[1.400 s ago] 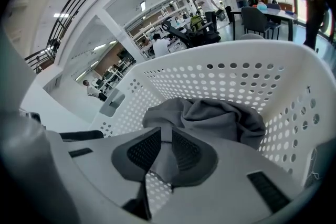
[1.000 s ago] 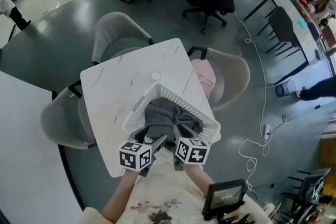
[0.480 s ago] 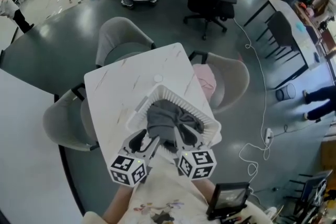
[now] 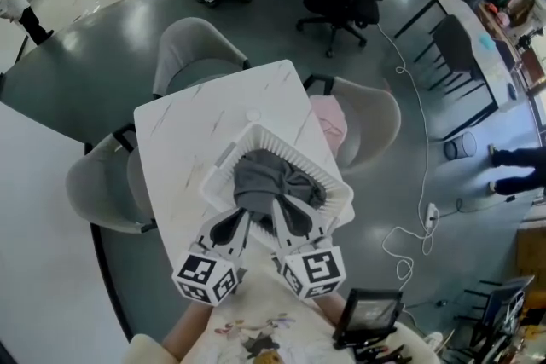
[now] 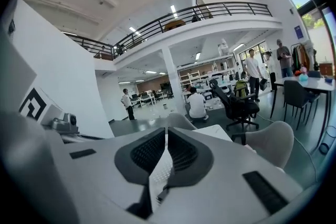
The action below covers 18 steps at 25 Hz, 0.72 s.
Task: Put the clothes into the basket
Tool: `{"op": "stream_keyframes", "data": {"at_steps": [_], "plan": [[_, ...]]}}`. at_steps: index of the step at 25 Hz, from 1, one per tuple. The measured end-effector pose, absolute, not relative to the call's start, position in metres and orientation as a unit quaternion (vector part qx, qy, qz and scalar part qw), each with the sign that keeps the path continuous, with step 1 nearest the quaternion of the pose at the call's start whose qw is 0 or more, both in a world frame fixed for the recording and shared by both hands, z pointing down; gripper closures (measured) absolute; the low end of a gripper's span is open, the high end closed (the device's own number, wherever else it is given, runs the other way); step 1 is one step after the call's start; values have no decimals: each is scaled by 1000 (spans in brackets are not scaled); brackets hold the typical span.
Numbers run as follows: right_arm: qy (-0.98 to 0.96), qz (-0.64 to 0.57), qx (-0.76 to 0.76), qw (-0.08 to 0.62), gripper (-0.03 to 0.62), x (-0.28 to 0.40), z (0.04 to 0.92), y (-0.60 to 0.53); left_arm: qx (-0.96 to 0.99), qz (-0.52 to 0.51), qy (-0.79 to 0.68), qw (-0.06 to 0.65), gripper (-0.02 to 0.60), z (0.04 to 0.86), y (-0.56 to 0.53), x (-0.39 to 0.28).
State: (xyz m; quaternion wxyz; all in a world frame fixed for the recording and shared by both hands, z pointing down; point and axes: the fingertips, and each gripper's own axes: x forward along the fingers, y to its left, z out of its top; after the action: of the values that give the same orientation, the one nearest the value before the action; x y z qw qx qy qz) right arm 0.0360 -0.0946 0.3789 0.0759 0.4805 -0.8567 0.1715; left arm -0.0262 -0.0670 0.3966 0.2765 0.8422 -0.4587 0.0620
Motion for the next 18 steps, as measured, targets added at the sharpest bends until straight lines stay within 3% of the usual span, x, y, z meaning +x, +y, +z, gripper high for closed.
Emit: {"op": "stream_keyframes", "data": {"at_steps": [18], "plan": [[-873,146,460,74,586,27,368,-72,848,39,-465,252,571,379,-56,-24]]}}
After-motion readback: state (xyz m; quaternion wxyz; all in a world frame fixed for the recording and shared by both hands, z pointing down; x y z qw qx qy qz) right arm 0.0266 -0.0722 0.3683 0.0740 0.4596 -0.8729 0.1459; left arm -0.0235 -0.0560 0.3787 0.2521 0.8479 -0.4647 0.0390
